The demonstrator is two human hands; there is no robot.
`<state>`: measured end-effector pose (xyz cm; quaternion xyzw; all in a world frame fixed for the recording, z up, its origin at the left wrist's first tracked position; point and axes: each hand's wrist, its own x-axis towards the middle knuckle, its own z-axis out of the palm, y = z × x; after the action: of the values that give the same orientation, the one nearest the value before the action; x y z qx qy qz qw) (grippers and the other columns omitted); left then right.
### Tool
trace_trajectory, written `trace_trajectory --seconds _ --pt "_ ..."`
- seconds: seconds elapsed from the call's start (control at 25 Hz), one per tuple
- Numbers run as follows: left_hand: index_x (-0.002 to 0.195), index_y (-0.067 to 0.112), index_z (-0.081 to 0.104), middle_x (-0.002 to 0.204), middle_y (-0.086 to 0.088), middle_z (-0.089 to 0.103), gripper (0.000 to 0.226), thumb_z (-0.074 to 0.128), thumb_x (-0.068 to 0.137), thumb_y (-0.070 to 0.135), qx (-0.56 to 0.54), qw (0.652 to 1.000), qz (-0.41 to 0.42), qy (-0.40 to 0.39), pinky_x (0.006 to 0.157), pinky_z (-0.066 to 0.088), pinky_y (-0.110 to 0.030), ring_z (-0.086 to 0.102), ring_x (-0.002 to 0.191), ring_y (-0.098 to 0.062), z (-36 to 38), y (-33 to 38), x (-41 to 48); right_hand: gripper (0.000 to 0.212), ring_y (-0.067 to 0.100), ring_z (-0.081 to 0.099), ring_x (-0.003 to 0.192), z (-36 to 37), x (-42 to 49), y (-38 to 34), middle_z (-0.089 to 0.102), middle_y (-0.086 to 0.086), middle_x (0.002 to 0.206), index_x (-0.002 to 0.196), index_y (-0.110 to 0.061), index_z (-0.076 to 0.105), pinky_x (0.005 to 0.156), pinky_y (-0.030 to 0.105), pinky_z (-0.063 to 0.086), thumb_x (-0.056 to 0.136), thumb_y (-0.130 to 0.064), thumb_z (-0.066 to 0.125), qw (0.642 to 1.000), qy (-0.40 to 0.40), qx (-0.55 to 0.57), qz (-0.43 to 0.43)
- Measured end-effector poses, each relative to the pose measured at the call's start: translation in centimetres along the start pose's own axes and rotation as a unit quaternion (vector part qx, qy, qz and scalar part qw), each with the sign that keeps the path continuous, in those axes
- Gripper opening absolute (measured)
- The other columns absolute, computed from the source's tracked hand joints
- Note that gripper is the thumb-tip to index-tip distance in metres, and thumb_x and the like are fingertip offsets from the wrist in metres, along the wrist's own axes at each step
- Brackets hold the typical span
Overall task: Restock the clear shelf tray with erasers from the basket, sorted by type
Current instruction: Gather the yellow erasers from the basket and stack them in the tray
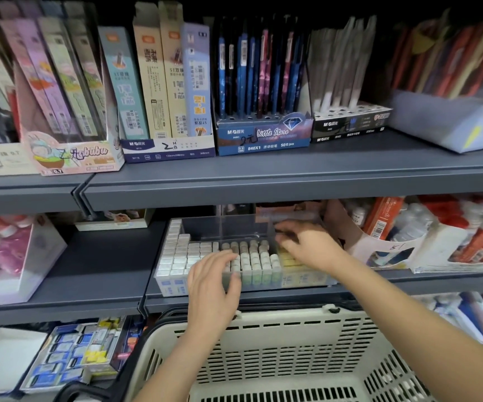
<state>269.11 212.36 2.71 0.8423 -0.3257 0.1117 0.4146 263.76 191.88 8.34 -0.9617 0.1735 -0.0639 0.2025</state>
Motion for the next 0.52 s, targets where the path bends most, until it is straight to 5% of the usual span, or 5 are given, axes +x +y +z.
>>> trace_trajectory --seconds 0.12,0.2,0.36,0.52 --pt "0.101 0.041 0.053 0.105 0.028 0.053 0.027 0.052 0.086 0.019 -0.111 0.994 0.009 0.014 0.095 0.033 -0.011 0.045 0.107 0.009 -1.0 2.0 -2.3 0.028 0.003 0.055 0.104 0.4 -5.8 -1.3 0.063 -0.014 0.11 0.117 -0.026 0.061 0.09 0.019 0.041 0.092 -0.035 0.051 0.992 0.077 0.069 -0.07" --pt "0.095 0.05 0.048 0.097 0.028 0.053 0.023 0.048 0.083 0.03 -0.155 0.985 0.011 -0.07 0.086 0.038 -0.006 0.049 0.099 0.01 -0.7 3.2 -5.2 0.016 -0.006 0.055 0.092 1.1 -9.8 -1.5 0.063 -0.022 0.093 0.102 -0.03 0.065 0.078 0.008 0.039 0.09 -0.033 0.054 0.985 0.077 0.137 -0.07" --pt "0.096 0.044 0.049 0.095 0.019 0.056 0.024 0.056 0.086 0.023 -0.173 0.953 -0.064 -0.239 0.078 0.04 -0.005 0.052 0.091 0.007 1.5 3.3 -10.6 0.008 -0.003 0.058 0.072 5.1 -15.6 0.1 0.065 -0.014 0.078 0.088 -0.028 0.064 0.067 0.013 0.042 0.089 -0.026 0.057 0.977 -0.038 0.21 -0.007" --pt "0.107 0.025 0.057 0.1 0.011 0.059 0.019 0.06 0.088 0.026 -0.131 0.876 -0.16 -0.436 0.075 0.049 -0.013 0.06 0.093 -0.009 3.3 0.6 -13.8 0.018 0.015 0.062 0.081 10.5 -19.1 2.6 0.068 0.0 0.088 0.093 -0.014 0.067 0.074 0.028 0.048 0.09 -0.029 0.057 0.964 -0.226 0.126 0.06"
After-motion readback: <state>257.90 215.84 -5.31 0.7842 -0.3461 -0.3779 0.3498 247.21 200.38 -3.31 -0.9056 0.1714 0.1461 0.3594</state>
